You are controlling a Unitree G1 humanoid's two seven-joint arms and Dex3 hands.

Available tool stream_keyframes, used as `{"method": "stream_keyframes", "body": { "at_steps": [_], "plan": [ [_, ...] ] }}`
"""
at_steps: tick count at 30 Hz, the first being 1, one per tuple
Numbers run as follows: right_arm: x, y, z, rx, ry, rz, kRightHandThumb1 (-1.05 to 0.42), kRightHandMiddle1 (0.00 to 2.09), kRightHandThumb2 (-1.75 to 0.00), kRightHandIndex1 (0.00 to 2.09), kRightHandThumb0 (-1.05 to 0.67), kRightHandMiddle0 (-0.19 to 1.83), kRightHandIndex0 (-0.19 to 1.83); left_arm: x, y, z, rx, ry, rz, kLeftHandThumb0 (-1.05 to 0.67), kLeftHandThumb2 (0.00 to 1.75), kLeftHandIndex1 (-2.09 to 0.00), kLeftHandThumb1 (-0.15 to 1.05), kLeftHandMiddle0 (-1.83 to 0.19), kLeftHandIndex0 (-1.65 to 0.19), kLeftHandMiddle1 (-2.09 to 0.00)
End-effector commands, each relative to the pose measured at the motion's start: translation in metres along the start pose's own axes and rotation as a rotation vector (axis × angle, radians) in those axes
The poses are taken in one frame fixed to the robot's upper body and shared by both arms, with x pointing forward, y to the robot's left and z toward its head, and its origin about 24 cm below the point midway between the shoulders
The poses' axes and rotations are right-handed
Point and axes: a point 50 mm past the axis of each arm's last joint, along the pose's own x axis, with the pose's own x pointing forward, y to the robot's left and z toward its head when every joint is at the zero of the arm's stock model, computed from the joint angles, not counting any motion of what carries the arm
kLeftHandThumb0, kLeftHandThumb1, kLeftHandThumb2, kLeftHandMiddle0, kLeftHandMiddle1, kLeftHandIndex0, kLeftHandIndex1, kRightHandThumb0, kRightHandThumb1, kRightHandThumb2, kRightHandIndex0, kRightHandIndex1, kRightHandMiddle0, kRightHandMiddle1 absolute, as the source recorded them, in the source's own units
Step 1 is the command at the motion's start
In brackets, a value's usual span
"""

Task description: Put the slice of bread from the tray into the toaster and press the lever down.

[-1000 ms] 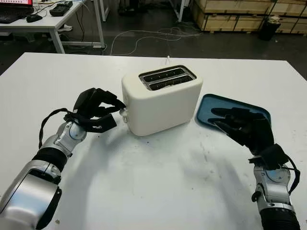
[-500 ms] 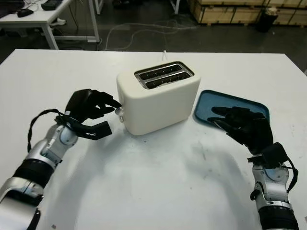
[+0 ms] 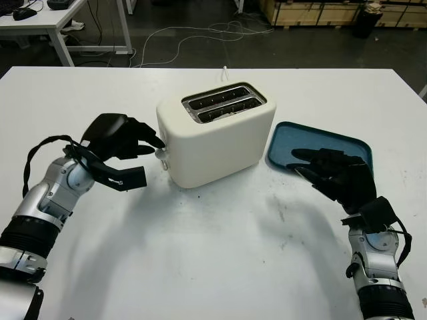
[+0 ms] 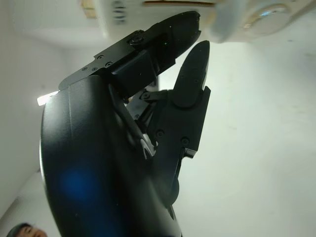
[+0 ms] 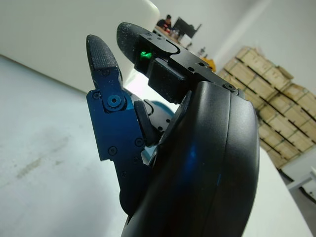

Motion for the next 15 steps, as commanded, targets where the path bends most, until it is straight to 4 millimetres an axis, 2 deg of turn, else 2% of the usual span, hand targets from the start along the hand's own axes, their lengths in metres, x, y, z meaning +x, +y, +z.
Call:
{"method": "stream_keyframes", "body": {
  "at_steps": [1,4,6,11,15],
  "plan": [
    [0.007,0.002,0.0,0.034,-0.013,-0.022,-0.84,0.0,0.0,0.0,-0.43,1.07,1.16,-0.002,0.018,0.004,-0.019,0.022,0.086,-0.29,0.0,-0.04,0.84,-0.87,-1.22,-1.32],
    [0.016,0.007,-0.002,0.061,0.011,0.012,-0.83,0.0,0.0,0.0,-0.43,1.03,1.11,-0.014,0.02,0.011,-0.097,0.083,0.185,-0.26,0.0,-0.03,0.82,-0.91,-1.22,-1.23],
    [0.023,0.01,-0.003,0.097,0.025,0.034,-0.84,0.0,-0.01,0.0,-0.5,0.98,1.04,-0.024,0.015,0.016,-0.16,0.123,0.236,-0.24,0.0,-0.01,0.81,-0.87,-1.19,-1.28],
    [0.035,0.017,-0.006,0.144,0.039,0.009,-0.84,0.0,0.0,0.01,-0.53,0.96,1.03,-0.052,-0.005,0.025,-0.268,0.213,0.305,-0.26,0.01,0.0,0.83,-0.78,-1.12,-1.31],
    [0.042,0.011,-0.002,0.107,0.056,-0.022,-0.84,0.0,0.0,0.01,-0.54,0.96,1.03,-0.072,-0.017,0.027,-0.34,0.255,0.333,-0.27,0.01,0.0,0.86,-0.74,-1.11,-1.33]
  ]
}}
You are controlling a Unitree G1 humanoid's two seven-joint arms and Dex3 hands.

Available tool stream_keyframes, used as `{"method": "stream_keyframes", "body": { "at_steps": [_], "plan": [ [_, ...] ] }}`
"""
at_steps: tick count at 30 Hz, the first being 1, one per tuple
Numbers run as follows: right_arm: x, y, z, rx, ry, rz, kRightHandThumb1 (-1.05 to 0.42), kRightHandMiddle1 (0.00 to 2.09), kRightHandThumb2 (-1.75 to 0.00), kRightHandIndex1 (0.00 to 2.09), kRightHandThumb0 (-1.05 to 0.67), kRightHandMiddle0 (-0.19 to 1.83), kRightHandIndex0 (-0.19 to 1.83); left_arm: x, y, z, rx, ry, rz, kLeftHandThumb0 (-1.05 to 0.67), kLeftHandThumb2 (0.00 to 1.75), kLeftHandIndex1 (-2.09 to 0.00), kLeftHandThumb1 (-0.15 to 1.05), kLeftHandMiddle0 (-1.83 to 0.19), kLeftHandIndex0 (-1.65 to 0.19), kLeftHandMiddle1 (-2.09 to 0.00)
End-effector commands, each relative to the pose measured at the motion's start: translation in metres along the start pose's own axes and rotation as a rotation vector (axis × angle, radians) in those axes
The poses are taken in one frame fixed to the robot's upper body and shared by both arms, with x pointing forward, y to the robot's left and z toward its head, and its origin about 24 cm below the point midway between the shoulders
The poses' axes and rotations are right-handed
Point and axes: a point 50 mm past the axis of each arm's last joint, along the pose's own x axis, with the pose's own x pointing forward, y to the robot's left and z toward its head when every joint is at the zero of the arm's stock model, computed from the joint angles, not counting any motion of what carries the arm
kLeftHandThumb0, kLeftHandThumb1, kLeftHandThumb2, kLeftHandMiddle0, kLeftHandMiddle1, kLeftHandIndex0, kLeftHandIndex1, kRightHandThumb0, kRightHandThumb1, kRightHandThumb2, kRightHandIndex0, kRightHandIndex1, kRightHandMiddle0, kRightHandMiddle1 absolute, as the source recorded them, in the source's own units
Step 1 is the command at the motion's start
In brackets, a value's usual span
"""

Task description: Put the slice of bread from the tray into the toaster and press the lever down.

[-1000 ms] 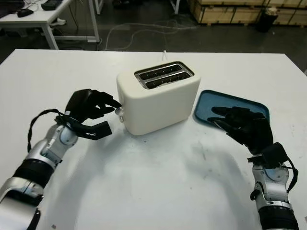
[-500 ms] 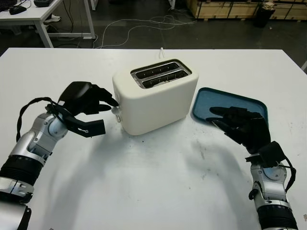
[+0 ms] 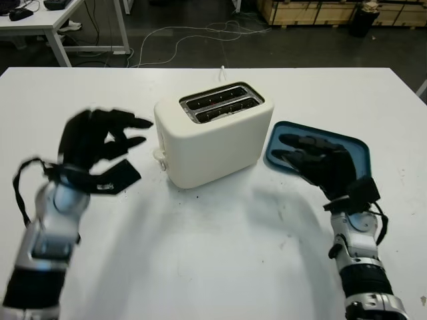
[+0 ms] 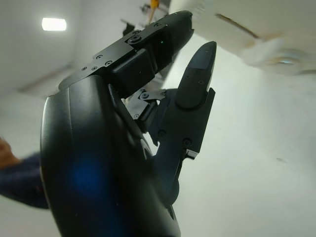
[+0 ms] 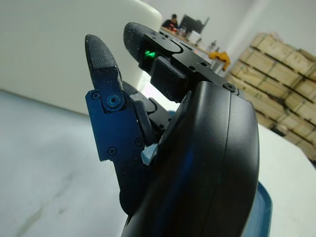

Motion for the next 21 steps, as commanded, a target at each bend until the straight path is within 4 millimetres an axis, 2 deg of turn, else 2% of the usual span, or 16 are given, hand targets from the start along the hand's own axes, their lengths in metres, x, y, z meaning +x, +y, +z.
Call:
{"method": "stream_keyframes", "body": {
  "at_steps": [1,4,6,12,15,16,21],
  "plan": [
    [0.008,-0.007,0.007,-0.047,0.011,-0.011,-0.84,0.0,0.0,0.01,-0.54,0.96,1.03,-0.008,0.005,-0.001,-0.024,0.009,0.036,-0.27,0.01,-0.01,0.86,-0.73,-1.11,-1.35],
    [0.018,-0.019,0.019,-0.13,0.009,0.011,-0.84,0.0,0.0,0.01,-0.54,0.97,1.05,-0.01,0.015,0.0,-0.025,-0.003,0.032,-0.28,0.0,-0.03,0.86,-0.74,-1.15,-1.34],
    [0.026,-0.026,0.028,-0.189,-0.005,0.041,-0.85,0.0,0.0,0.02,-0.53,0.96,1.06,-0.005,0.025,0.002,0.009,-0.018,0.012,-0.29,0.0,-0.04,0.85,-0.76,-1.16,-1.26],
    [0.058,-0.052,0.067,-0.467,0.015,0.087,-0.85,0.0,-0.01,0.03,-0.57,0.96,1.07,0.02,0.06,0.012,0.169,-0.063,-0.101,-0.3,0.0,-0.03,0.82,-0.82,-1.16,-1.09],
    [0.074,-0.056,0.085,-0.535,-0.001,0.124,-0.83,0.0,0.0,0.04,-0.54,0.96,1.09,0.04,0.074,0.019,0.251,-0.07,-0.137,-0.31,0.0,-0.04,0.79,-0.89,-1.2,-0.95],
    [0.078,-0.056,0.09,-0.58,-0.004,0.136,-0.83,0.0,0.0,0.03,-0.58,0.95,1.08,0.047,0.077,0.021,0.275,-0.075,-0.144,-0.32,0.0,-0.04,0.77,-0.93,-1.21,-0.88],
    [0.095,-0.053,0.108,-0.741,-0.014,0.172,-0.82,0.01,0.0,0.02,-0.64,0.95,1.05,0.07,0.081,0.029,0.333,-0.106,-0.184,-0.31,0.0,-0.05,0.73,-1.01,-1.24,-0.79]
  ]
}}
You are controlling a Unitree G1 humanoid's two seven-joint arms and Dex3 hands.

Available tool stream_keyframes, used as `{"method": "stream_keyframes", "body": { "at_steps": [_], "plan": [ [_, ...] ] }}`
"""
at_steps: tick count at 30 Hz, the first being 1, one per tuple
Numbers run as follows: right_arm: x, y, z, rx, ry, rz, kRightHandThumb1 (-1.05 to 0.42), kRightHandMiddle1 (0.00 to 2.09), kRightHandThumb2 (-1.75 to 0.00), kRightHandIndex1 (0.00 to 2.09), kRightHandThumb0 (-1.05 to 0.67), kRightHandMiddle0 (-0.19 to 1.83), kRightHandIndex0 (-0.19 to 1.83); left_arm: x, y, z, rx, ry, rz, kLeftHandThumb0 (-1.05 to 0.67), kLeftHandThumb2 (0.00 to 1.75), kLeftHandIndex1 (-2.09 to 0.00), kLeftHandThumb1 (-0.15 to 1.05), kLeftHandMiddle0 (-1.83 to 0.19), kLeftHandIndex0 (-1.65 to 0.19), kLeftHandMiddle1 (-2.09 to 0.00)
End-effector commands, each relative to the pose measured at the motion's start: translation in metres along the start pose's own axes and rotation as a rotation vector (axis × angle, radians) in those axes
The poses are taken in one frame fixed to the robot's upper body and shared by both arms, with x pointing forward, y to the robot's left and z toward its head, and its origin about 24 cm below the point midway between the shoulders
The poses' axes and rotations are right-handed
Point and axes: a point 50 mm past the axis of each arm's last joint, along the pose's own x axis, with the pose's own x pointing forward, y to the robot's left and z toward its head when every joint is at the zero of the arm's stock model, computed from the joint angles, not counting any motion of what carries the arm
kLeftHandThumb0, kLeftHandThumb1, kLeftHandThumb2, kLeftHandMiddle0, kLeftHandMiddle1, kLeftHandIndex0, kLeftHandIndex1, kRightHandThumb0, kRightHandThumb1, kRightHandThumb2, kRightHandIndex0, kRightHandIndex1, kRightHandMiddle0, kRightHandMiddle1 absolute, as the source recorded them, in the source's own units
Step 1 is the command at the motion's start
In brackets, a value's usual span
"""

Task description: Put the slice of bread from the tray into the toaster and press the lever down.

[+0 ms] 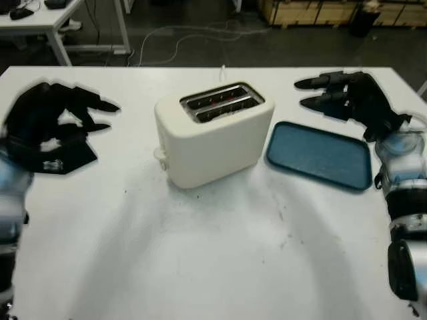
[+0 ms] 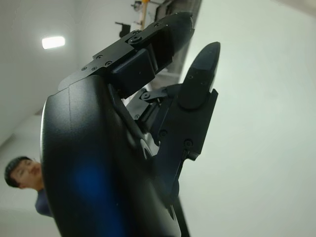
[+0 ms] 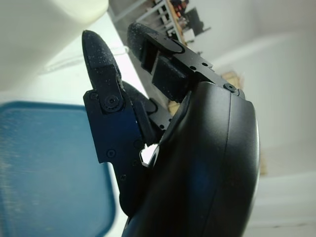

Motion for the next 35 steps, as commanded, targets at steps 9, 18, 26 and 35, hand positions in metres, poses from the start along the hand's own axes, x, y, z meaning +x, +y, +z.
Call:
{"method": "stream_keyframes", "body": {
  "at_steps": [9,18,26,35],
  "plan": [
    [0.025,-0.01,0.027,-0.279,-0.036,0.022,-0.8,0.02,0.0,0.05,-0.61,0.98,1.1,0.029,0.0,0.013,0.151,-0.035,-0.09,-0.27,0.01,-0.04,0.73,-1.07,-1.27,-0.73],
    [0.025,-0.018,0.033,-0.34,-0.038,0.021,-0.81,0.01,0.0,0.05,-0.57,0.97,1.07,0.026,-0.015,0.011,0.159,0.006,-0.106,-0.22,0.01,-0.03,0.77,-1.05,-1.26,-0.79],
    [0.024,-0.02,0.032,-0.361,-0.027,0.026,-0.81,0.0,0.0,0.05,-0.55,0.96,1.06,0.025,-0.014,0.007,0.15,0.031,-0.104,-0.21,0.0,-0.03,0.78,-0.97,-1.27,-0.98],
    [0.023,-0.018,0.033,-0.363,-0.041,0.037,-0.81,0.01,0.0,0.06,-0.55,0.98,1.06,0.025,-0.016,0.009,0.159,0.031,-0.114,-0.26,0.0,-0.03,0.78,-0.94,-1.26,-1.02]
  ]
}}
